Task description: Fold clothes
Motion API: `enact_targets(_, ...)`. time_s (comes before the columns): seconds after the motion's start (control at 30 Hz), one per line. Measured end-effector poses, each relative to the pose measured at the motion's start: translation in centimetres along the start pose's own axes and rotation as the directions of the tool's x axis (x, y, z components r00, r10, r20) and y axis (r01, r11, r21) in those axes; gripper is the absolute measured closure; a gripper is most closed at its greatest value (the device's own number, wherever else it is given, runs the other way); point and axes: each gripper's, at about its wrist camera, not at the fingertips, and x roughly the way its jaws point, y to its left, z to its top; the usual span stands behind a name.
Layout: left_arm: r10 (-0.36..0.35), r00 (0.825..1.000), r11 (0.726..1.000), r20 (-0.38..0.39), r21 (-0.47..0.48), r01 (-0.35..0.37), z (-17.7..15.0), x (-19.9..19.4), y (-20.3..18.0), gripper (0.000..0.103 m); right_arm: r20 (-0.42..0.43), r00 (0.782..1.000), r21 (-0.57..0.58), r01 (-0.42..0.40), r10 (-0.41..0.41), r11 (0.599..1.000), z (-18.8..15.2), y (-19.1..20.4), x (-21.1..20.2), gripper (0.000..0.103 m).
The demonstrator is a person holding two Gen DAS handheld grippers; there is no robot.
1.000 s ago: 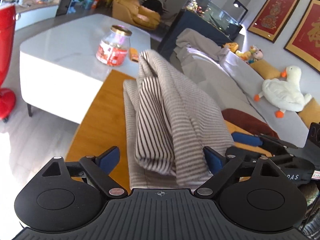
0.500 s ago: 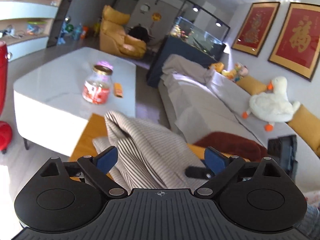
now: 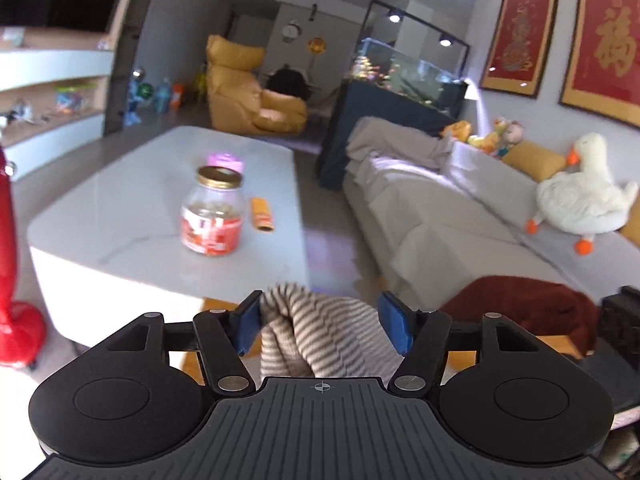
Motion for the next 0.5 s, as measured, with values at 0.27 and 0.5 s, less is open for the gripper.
enact_targets(0.27, -0.036, 0.997, 0.977, -0.072, -0.214, 0.02, -3.5, -4.7, 2.6, 0.014, 0.012, 1.0, 0.015, 0.018, -0.018, 1.0, -0.4, 1.2, -1.4, 0.014)
enact_targets(0.5, -0.14, 0.983, 0.965, -0.117, -0.237, 0.11, -9.0, -7.7, -1.4, 0.012, -0.012, 1.0, 0.085, 0.024, -0.023, 0.996, -4.3, 0.8, -4.6, 0.002)
